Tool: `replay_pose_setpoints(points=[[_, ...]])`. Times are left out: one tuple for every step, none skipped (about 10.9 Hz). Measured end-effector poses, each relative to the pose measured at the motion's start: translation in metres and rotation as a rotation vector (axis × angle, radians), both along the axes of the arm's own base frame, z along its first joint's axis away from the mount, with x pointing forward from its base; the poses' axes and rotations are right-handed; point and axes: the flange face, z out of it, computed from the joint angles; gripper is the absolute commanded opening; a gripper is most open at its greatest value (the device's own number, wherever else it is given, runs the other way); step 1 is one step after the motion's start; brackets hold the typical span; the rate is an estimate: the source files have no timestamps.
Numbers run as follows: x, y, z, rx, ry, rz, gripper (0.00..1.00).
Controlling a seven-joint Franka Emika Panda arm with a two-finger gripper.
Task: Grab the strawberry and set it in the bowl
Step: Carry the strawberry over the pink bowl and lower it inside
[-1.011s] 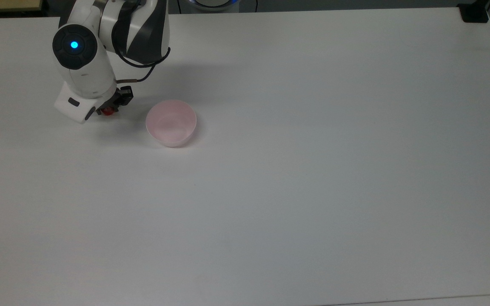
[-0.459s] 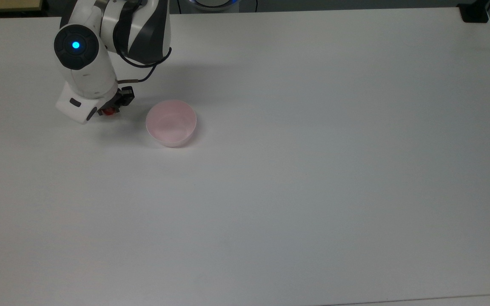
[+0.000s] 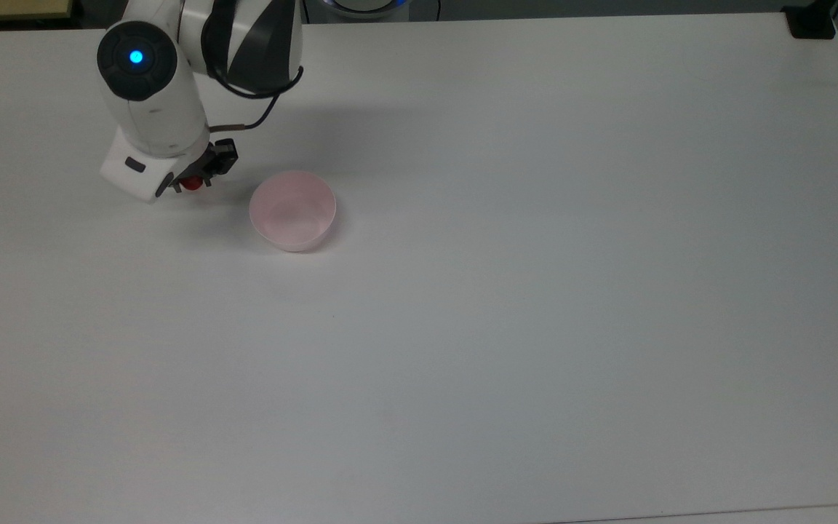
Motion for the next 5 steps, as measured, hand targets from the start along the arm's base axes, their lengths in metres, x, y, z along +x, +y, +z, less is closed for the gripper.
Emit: replay_pose_setpoints(points=[[0.001,0.010,0.012,0.006,0.002,0.011,0.34],[0.002,0.019,0.025,0.013,-0.005,0.018,0.34],[0.003,0.028,0.037,0.032,-0.023,0.019,0.34],[0.005,0.039,0.047,0.053,-0.044,0.023,0.34],[0.009,0.052,0.055,0.060,-0.065,0.014,0.34]])
